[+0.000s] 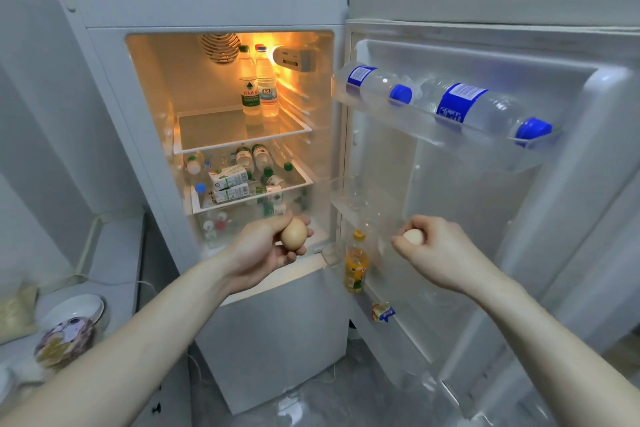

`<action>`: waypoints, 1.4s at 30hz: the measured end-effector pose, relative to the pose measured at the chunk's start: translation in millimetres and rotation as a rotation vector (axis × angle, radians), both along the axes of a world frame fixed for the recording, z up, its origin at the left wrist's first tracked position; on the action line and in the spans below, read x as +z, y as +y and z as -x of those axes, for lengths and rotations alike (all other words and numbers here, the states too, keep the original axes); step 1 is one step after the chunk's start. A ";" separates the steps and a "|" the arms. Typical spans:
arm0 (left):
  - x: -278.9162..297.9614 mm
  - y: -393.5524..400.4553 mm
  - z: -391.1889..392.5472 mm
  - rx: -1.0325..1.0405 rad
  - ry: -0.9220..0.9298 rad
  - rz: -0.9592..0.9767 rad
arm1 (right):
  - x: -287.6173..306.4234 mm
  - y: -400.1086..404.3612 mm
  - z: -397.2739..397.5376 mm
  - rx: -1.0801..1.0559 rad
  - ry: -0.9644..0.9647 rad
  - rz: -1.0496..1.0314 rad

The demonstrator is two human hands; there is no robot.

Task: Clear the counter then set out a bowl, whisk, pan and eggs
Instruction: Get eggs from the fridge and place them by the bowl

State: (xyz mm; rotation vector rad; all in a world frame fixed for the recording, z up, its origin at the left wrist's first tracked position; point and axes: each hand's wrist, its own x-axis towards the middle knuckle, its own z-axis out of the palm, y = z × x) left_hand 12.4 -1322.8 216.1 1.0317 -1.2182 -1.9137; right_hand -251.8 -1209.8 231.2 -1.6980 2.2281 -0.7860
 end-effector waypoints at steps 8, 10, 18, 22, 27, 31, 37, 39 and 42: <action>-15.7 58.4 -36.7 -0.008 -0.082 0.052 | -13.3 29.5 -1.4 -0.067 -0.002 -0.221; -20.3 69.7 -50.3 0.008 -0.090 0.056 | -14.8 30.2 -9.7 -0.072 0.015 -0.211; -19.7 92.2 -85.9 0.053 -0.119 0.093 | -18.2 33.8 -41.3 -0.112 -0.050 -0.148; -16.5 100.7 -98.8 0.069 -0.120 0.109 | -20.2 34.1 -54.4 -0.086 -0.065 -0.130; -21.1 109.4 -118.8 0.109 -0.134 0.121 | -20.3 38.0 -74.2 -0.050 -0.040 -0.066; -31.7 116.6 -138.2 0.179 -0.155 0.153 | -22.0 42.8 -108.5 0.074 -0.090 0.126; -54.6 156.6 -190.8 0.433 -0.208 0.164 | -20.1 41.0 -210.9 0.549 -0.208 0.105; -58.8 174.0 -210.2 0.531 -0.248 0.181 | -22.9 38.5 -239.3 0.669 -0.243 0.073; -65.4 206.9 -243.6 0.706 -0.305 0.203 | -31.4 31.2 -282.7 0.860 -0.273 0.015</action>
